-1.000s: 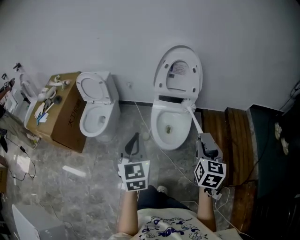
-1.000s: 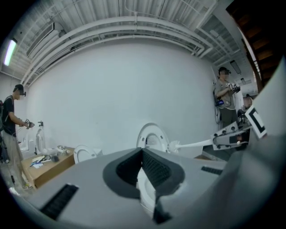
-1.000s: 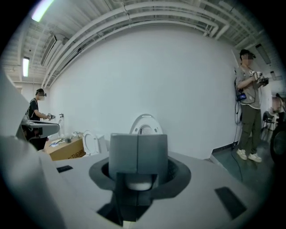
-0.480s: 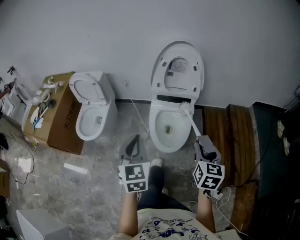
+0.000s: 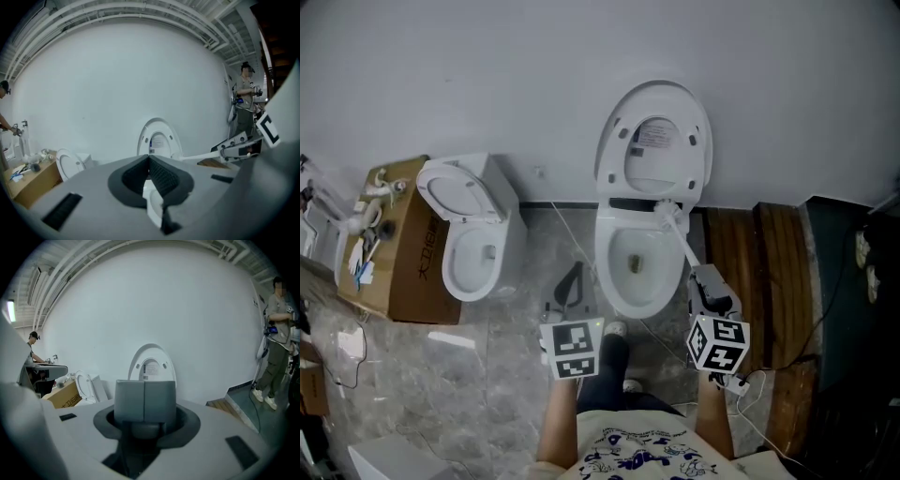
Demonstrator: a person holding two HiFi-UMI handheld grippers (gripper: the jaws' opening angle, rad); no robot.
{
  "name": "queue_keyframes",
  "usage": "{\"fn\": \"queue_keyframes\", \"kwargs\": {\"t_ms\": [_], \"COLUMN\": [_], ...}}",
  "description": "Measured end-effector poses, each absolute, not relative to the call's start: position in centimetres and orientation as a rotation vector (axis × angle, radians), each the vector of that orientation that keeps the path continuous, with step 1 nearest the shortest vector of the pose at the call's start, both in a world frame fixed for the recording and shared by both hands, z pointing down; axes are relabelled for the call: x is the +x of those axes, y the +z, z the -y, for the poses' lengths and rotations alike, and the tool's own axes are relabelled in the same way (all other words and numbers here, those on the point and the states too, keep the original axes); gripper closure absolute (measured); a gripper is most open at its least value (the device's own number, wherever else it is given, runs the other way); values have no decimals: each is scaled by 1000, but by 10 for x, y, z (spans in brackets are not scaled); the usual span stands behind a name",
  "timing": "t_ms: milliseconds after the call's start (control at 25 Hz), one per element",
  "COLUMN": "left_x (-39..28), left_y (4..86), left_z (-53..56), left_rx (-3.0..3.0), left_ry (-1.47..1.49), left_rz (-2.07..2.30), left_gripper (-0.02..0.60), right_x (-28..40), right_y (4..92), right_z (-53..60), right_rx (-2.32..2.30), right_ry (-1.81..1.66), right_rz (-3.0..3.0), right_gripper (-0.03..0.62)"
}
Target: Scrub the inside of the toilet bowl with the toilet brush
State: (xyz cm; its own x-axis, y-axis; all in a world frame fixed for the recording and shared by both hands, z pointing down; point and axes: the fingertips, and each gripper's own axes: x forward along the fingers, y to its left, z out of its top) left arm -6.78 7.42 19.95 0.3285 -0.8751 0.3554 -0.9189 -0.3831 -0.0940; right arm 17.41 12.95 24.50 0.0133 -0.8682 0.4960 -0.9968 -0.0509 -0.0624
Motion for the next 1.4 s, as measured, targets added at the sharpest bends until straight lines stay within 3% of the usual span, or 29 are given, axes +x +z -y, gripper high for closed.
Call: {"fn": "queue_keyframes", "kwargs": {"t_ms": [640,1400], "left_x": [-74,-65], "left_y": [255,315], "left_z": [24,48], "left_rx": [2437,2334], "left_ry": [641,764], "left_rz": [1513,1474], "left_gripper": [580,580], "right_x": [163,166], "right_y": [292,375], "right_z": [-46,-25], "right_rx": [1944,1721], "right_ry": [704,864], "right_rz": [1803,1747], "right_gripper": [427,427]}}
